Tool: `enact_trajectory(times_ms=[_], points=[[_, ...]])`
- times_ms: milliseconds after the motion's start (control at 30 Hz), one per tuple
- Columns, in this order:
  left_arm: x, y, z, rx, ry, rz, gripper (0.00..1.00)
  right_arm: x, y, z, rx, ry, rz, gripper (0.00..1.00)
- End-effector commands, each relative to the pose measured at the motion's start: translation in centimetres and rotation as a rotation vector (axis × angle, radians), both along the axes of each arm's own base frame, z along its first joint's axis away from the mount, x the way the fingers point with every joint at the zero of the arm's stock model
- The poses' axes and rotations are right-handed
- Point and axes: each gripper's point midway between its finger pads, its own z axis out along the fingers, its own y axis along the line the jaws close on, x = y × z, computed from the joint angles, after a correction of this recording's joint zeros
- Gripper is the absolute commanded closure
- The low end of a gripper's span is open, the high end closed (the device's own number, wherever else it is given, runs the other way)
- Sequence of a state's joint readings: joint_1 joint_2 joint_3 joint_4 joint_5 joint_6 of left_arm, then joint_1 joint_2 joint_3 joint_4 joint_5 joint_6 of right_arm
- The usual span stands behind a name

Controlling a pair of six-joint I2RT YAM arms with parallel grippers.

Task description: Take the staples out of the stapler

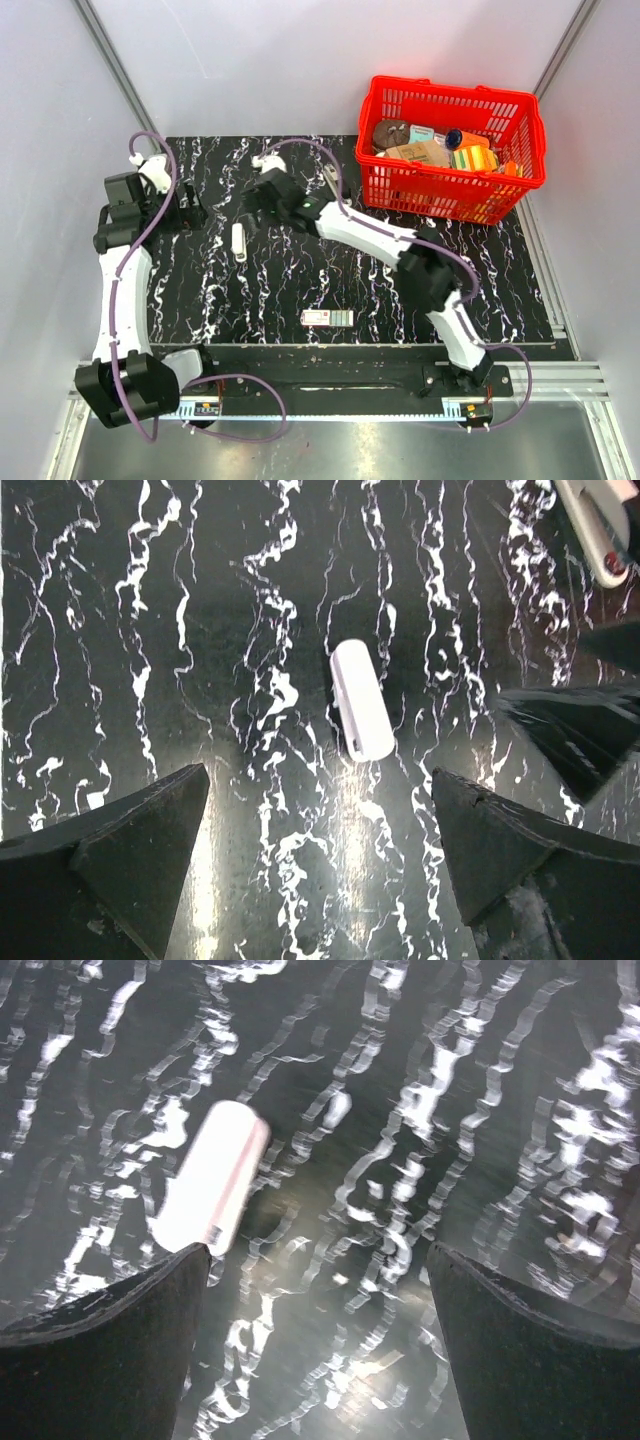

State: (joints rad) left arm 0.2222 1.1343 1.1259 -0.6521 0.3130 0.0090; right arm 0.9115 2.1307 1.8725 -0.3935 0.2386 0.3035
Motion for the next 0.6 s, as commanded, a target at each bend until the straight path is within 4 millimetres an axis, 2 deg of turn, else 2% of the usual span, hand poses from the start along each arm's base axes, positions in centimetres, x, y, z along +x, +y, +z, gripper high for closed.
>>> enact_trajectory(times_ms=[0, 133, 233, 567], points=[[-2.4, 0.8, -3.1, 0.01, 0.099, -0.057, 0.01, -1.7, 5.5, -1.0, 0.017, 0.071, 0.069, 0.04], [-3.2, 2.9, -5.2, 0.002, 0.153, -0.002, 0.01, -2.0, 8.2, -3.6, 0.005, 0.149, 0.083, 0.05], [-3.7, 4.2, -6.1, -0.007, 0.173, 0.048, 0.01, -2.2, 8.8, -5.2, -0.017, 0.177, 0.073, 0.07], [-4.3, 4.4, -5.1, 0.001, 0.141, 0.068, 0.01, -2.6, 9.6, -6.7, 0.009, 0.2, 0.068, 0.11]])
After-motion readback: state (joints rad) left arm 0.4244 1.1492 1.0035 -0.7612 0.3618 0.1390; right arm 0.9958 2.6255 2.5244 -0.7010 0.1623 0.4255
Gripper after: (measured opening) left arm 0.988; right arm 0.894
